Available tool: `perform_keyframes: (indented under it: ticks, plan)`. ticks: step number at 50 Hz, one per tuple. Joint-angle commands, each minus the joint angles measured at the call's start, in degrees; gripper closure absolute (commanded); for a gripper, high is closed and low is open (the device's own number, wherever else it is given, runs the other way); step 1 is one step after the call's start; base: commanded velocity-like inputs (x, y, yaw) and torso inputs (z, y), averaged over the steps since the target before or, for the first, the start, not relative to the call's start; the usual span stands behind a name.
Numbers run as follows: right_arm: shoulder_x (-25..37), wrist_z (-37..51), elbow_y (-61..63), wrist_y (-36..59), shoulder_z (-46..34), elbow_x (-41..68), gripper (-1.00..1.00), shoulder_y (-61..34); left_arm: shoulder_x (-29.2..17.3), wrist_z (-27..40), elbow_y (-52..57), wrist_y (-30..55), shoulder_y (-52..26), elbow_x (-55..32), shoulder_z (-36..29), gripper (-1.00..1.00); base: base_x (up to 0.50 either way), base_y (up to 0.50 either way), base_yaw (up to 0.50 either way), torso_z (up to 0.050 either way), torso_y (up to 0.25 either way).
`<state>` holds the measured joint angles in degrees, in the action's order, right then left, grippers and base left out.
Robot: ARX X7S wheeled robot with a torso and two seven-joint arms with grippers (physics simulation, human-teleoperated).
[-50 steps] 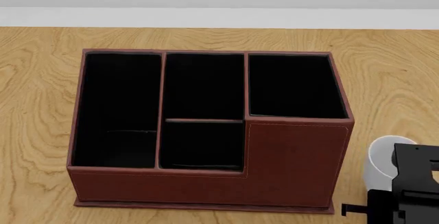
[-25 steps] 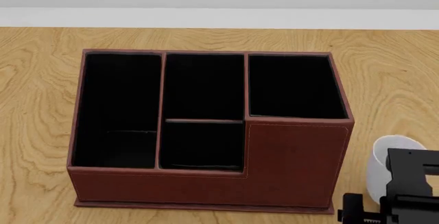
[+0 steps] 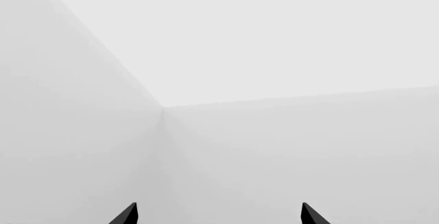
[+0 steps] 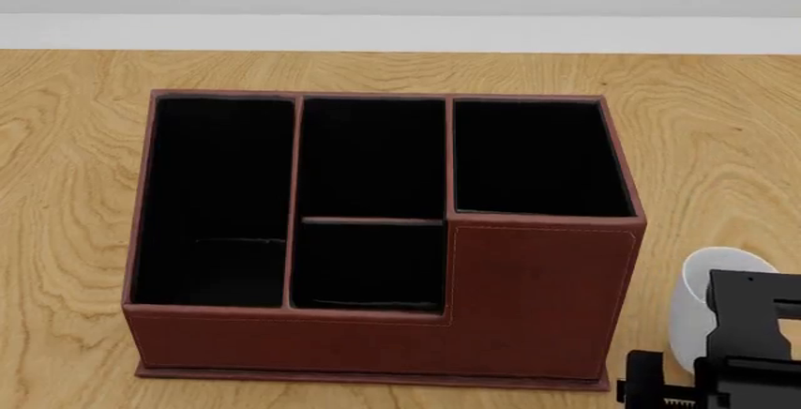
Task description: Pick up the white mug and place it to the right of the caddy.
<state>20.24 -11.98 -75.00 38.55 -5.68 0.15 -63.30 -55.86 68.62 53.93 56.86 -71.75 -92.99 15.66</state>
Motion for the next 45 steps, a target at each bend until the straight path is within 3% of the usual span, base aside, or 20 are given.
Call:
perform_keyframes:
  ticks: [1, 19, 45]
  plan:
    - [0.2, -0.7, 0.0, -2.3, 1.8, 0.6, -1.00, -0.2, -0.1, -0.3, 0.3, -0.5, 1.2, 0.0, 1.3, -1.00, 0.00, 0.00, 0.00, 0.000, 0.000]
    - [2.3, -0.5, 0.0, -5.4, 3.7, 0.0, -1.00, 1.9, 1.2, -1.4, 1.3, -1.5, 5.3, 0.8, 4.5, -1.00, 0.00, 0.00, 0.00, 0.000, 0.000]
    - [4.6, -3.2, 0.1, -11.1, 5.9, 1.0, -1.00, 5.9, 0.2, -0.2, 1.4, -2.4, 4.3, -0.8, 4.2, -1.00, 0.00, 0.00, 0.00, 0.000, 0.000]
